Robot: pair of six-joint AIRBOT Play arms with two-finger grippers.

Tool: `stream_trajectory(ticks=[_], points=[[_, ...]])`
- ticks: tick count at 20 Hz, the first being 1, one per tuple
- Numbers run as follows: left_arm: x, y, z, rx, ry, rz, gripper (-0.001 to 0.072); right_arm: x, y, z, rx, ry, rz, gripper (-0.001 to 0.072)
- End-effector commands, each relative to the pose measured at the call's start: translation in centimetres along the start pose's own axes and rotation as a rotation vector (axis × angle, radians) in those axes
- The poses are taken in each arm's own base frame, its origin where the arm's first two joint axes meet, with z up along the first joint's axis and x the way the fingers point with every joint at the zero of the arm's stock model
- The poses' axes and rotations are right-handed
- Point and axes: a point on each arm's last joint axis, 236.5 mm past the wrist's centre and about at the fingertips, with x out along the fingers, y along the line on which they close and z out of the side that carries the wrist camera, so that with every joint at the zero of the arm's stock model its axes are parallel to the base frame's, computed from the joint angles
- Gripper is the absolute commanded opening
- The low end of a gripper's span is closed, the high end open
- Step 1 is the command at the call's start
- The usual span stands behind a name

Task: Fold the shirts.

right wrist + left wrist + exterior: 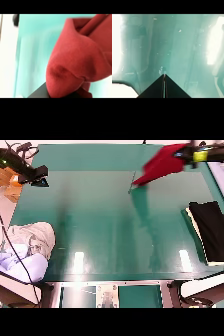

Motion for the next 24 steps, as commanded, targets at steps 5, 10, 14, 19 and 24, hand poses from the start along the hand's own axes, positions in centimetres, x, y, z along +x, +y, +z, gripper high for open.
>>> stream_trajectory(ticks=[5, 10, 14, 19, 24], points=[[0.0, 0.0, -0.1, -0.001, 0.006, 0.0, 0.0031, -22.1, -14.7, 4.9, 0.409, -0.361, -0.251, 0.0017], [0.0, 0.0, -0.1, -0.001, 0.006, -0.001, 0.0031, -29.3, -22.4, -5.8, 0.663, -0.172, -0.692, 0.0016], [0.0, 0.0, -0.2, 0.0, 0.01, -0.001, 0.0032, -31.5, -24.1, -14.3, 0.82, 0.026, -0.912, 0.0017], [0.0, 0.0, -0.6, 0.0, 0.027, 0.0, 0.0032, -31.8, -28.0, -22.7, 0.965, 0.244, -1.083, 0.0019], [0.0, 0.0, -0.4, 0.0, 0.018, 0.0, 0.0032, -30.4, -31.9, -25.6, 0.965, 0.276, -1.135, 0.0587]])
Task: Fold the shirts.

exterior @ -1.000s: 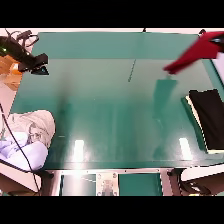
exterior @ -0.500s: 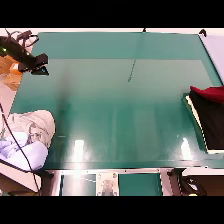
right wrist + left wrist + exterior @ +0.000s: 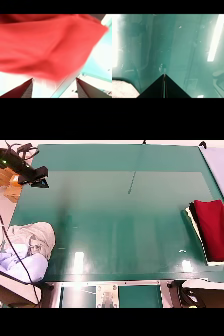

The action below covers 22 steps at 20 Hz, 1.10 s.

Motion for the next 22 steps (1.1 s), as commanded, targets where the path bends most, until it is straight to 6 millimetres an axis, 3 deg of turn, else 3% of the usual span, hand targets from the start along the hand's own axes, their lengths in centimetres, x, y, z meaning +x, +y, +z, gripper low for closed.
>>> stream_trajectory(ticks=[1, 2, 3, 5, 6, 7, 9, 10, 12, 15, 18, 20, 22], points=[[0.0, 0.0, 0.2, 0.0, -0.007, -0.001, 0.0032, 2.0, -0.9, 0.7, 0.002, -0.014, -0.052, 0.0587], [0.0, 0.0, 0.2, 0.0, -0.007, 0.0, 0.0032, 1.2, 0.1, 1.3, -0.009, -0.04, -0.026, 0.0584], [0.0, 0.0, 0.1, 0.0, -0.007, -0.002, 0.0032, -0.3, 1.9, 1.9, -0.034, -0.081, 0.021, 0.0514], [-0.1, -0.7, 0.0, 0.002, -0.003, -0.031, 0.0031, -3.9, 7.1, 2.8, -0.153, -0.189, 0.149, 0.0146], [-0.5, -1.4, 0.0, 0.006, -0.01, -0.053, 0.0031, -6.1, 11.0, 2.5, -0.246, -0.248, 0.24, 0.0058], [-1.1, -2.0, -0.1, 0.011, -0.018, -0.072, 0.0031, -8.2, 15.1, 1.5, -0.349, -0.305, 0.33, 0.0016], [-3.0, -2.9, -1.2, 0.025, -0.022, -0.078, 0.0031, -10.7, 21.1, -1.6, -0.518, -0.395, 0.433, 0.0016], [-3.9, -3.6, -1.9, 0.038, -0.032, -0.078, 0.0031, -11.1, 23.4, -3.7, -0.607, -0.422, 0.446, 0.0015], [-5.1, -5.2, -4.2, 0.062, -0.055, -0.086, 0.0031, -9.9, 26.2, -8.8, -0.775, -0.414, 0.438, 0.0014], [-3.8, -6.7, -9.9, 0.081, -0.04, -0.098, 0.0031, -4.6, 26.3, -15.8, -0.936, -0.348, 0.41, 0.0014], [-1.0, -7.1, -17.0, 0.089, -0.002, -0.108, 0.0031, 2.5, 22.5, -21.8, -1.03, -0.264, 0.366, 0.0014], [0.8, -6.8, -20.9, 0.079, 0.025, -0.108, 0.0031, 5.9, 20.0, -24.3, -1.066, -0.244, 0.352, 0.0013], [1.6, -6.2, -23.1, 0.053, 0.051, -0.106, 0.0031, 7.2, 18.9, -25.5, -1.087, -0.245, 0.36, 0.0015]])
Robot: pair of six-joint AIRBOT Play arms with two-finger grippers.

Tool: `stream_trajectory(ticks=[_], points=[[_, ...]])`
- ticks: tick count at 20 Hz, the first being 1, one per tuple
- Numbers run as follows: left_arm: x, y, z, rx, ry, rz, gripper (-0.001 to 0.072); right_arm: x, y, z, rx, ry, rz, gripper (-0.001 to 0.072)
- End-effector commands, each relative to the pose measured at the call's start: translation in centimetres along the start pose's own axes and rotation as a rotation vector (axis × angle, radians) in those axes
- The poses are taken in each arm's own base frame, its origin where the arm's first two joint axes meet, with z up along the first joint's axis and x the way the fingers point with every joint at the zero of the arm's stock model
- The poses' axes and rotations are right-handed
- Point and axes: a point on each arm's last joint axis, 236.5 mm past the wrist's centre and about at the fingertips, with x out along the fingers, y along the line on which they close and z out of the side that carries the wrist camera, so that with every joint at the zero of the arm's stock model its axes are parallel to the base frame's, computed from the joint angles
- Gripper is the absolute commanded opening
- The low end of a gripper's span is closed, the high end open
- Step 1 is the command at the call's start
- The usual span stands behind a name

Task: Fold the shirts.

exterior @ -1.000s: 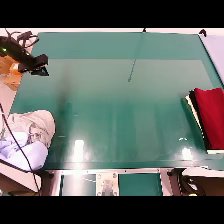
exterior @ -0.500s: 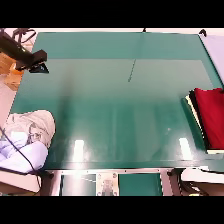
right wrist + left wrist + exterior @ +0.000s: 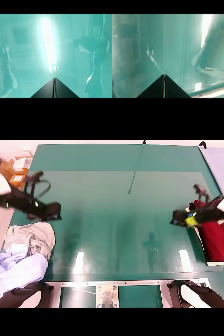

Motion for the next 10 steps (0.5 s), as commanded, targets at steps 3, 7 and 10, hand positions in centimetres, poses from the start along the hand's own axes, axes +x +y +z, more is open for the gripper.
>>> stream_trajectory(ticks=[3, 7, 10], points=[[2.1, 0.7, -4.2, -0.022, 0.012, -0.001, 0.0031, 2.1, 1.0, -5.1, -0.062, 0.024, 0.019, 0.0016], [2.1, 0.6, -3.1, -0.022, -0.033, -0.005, 0.0032, 2.1, 0.9, -5.8, -0.058, 0.053, 0.018, 0.0017], [2.0, 0.6, -2.9, -0.022, -0.045, -0.006, 0.0032, 2.1, 0.9, -5.8, -0.058, 0.053, 0.018, 0.0017]])
